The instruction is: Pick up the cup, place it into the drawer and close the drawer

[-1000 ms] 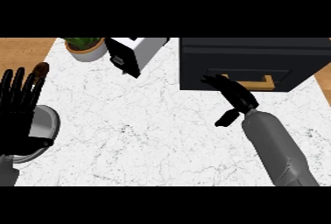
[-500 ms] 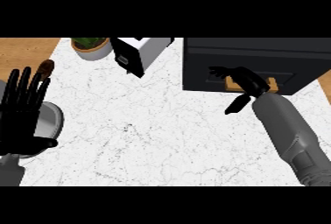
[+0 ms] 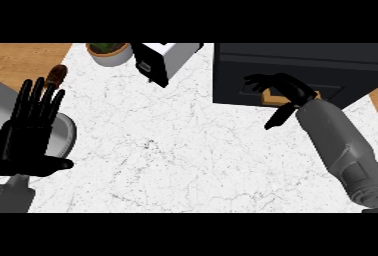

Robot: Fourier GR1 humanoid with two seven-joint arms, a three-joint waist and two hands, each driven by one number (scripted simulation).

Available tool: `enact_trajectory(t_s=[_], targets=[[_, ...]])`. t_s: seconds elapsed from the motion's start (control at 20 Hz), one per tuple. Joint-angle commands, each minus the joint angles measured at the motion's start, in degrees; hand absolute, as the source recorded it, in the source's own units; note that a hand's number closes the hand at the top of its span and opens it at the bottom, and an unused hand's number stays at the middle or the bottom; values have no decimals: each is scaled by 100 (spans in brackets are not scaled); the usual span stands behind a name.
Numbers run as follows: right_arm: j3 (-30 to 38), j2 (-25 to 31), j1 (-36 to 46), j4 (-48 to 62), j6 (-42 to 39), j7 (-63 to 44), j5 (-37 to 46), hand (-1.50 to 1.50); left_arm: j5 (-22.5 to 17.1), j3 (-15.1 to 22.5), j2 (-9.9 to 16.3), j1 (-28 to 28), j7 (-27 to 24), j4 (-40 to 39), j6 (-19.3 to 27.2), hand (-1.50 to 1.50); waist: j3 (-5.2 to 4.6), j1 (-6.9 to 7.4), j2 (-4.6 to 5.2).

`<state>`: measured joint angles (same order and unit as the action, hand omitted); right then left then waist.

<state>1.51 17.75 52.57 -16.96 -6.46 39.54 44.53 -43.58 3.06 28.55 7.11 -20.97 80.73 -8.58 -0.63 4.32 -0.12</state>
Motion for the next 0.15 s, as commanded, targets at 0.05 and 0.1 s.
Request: enact_trajectory(t_s=[0.05,0.1], targets=[[228,245,589,515,118,-779,5,-150,97,-39,-1,89,21,-62,97,-150,80,90,213],[228,272,329,548,328,-551,18,-150,7,-121,66,75,38,-4,13,-150,84,102,221]])
